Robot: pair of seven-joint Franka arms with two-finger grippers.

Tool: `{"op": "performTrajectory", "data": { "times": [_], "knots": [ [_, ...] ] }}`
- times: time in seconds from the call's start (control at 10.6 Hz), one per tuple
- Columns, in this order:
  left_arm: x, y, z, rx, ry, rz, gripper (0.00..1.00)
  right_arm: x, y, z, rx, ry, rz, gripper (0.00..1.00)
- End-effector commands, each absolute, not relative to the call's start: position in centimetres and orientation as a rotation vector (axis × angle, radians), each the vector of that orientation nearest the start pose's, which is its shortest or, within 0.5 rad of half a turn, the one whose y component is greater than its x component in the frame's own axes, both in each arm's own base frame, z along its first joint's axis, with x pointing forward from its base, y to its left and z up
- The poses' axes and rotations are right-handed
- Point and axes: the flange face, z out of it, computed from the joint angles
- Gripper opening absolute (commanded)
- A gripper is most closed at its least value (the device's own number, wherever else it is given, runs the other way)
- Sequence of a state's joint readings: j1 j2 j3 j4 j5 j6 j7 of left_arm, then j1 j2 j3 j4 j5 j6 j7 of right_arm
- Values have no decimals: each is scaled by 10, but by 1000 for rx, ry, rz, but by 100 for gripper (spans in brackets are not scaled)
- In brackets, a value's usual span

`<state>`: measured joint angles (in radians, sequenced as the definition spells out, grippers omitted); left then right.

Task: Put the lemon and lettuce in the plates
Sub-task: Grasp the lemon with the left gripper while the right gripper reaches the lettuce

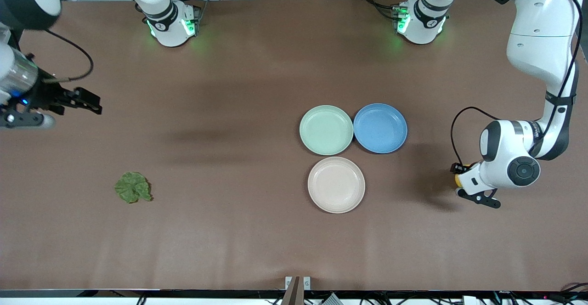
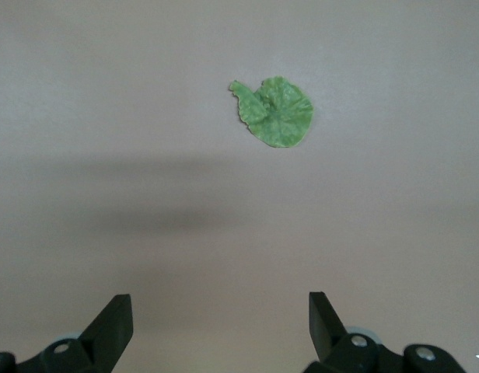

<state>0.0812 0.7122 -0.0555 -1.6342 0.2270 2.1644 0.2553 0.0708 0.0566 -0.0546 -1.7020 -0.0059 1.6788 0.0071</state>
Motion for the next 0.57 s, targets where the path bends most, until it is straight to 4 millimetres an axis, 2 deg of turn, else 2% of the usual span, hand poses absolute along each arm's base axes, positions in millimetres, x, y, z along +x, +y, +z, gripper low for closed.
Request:
{"op": "performTrajectory", "data": {
  "times": [0.0, 0.28, 0.38, 0.47],
  "knots": [
    [690, 24, 226, -3049, 459, 166, 0, 581, 1, 484, -3150, -27, 121, 100],
    [706, -9, 263, -3322, 205, 22, 0, 603, -22, 412, -3167, 20, 74, 100],
    [708, -28, 268, -3351, 158, 16, 0, 611, -31, 388, -3168, 42, 76, 100],
    [710, -38, 274, -3368, 73, 7, 0, 617, -35, 368, -3170, 50, 65, 100]
  ]
}}
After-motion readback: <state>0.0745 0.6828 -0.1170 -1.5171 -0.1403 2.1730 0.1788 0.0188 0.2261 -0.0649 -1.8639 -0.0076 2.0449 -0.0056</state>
